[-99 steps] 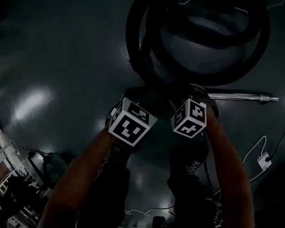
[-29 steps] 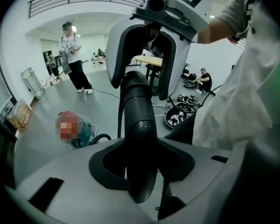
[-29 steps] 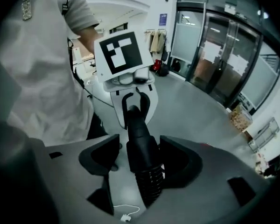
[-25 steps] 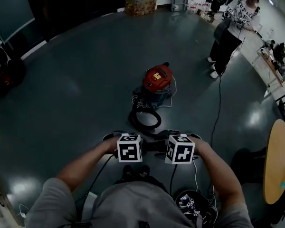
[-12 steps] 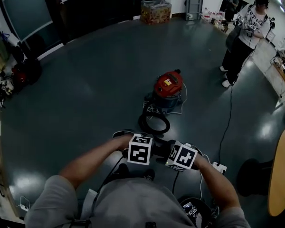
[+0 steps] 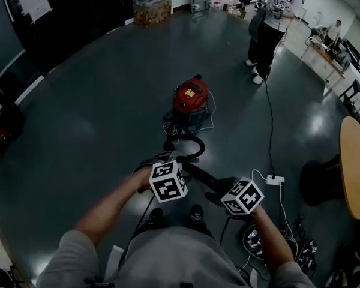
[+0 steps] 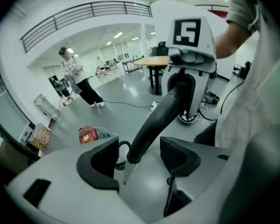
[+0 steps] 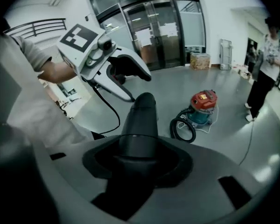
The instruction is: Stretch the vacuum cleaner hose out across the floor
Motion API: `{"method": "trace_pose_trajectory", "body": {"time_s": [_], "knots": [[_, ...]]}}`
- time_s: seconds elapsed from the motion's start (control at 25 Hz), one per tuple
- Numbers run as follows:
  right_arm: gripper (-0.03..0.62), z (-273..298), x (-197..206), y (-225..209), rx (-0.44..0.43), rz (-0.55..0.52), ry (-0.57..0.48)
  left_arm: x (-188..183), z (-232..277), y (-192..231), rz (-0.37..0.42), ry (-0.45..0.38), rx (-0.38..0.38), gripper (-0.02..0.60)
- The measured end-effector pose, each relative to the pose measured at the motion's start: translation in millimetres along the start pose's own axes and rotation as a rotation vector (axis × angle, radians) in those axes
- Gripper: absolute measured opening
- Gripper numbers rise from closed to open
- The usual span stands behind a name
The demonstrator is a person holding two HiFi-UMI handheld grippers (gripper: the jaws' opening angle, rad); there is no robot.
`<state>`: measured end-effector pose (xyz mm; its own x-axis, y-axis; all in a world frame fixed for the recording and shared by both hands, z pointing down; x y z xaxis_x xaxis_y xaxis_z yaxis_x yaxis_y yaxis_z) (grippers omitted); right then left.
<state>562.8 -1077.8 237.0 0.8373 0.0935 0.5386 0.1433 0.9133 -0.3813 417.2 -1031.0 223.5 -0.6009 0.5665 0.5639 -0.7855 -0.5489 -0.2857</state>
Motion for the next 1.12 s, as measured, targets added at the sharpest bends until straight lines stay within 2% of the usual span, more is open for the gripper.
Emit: {"method": "trace_pose_trajectory", "body": {"time_s": [0.08,0.16,0.24,0.36,0.64,0.88,0.96,1.12], "knots": [[0.187,0.3,-2.3,8.7,0.06,0.097,-0.058,32.1,-23.5,20.0,-0.094,-0.049,-0.006,0.267],[0.187,1.5,-2.6,17.5,0.117,0.208,-0.132,65.2,-36.6,24.5,-0.16,-0.074,0.027,0.267],[0.187,2.5,-1.5,26.4,0.167,0.317,-0.221,90.6,-40.4,13.1,-0.181,-0.084,0.087,0.267],[0.188,-0.1,0.3,42.4,0.209,0.457,-0.354,107.8,-42.2,-25.1,-0.169,-0.096,0.177,0.267],[0.189,7.8,16.4,94.1,0.26,0.676,-0.592,86.8,-58.1,-135.1,-0.203,-0.218,0.36,0.265],[0.189,33.2,32.5,140.6,0.261,0.766,-0.723,77.2,-83.6,-197.1,-0.267,-0.298,0.491,0.265],[0.189,35.6,33.3,150.4,0.254,0.801,-0.75,76.7,-89.7,-210.6,-0.247,-0.286,0.524,0.265],[0.189,50.1,24.7,172.8,0.254,0.89,-0.793,90.2,-102.3,-236.5,-0.152,-0.242,0.55,0.265]]}}
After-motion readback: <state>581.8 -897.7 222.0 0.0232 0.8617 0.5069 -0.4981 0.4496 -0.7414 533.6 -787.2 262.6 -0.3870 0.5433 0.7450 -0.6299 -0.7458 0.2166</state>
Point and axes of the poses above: the fingertips, and each gripper's own axes: z forward along the fingers, y to its left, x out of its underside, the point moved 8 cm from there along -z, backward along the fingers, and after that the axes turned 9 degrees about -x, right-handed, at the moved point
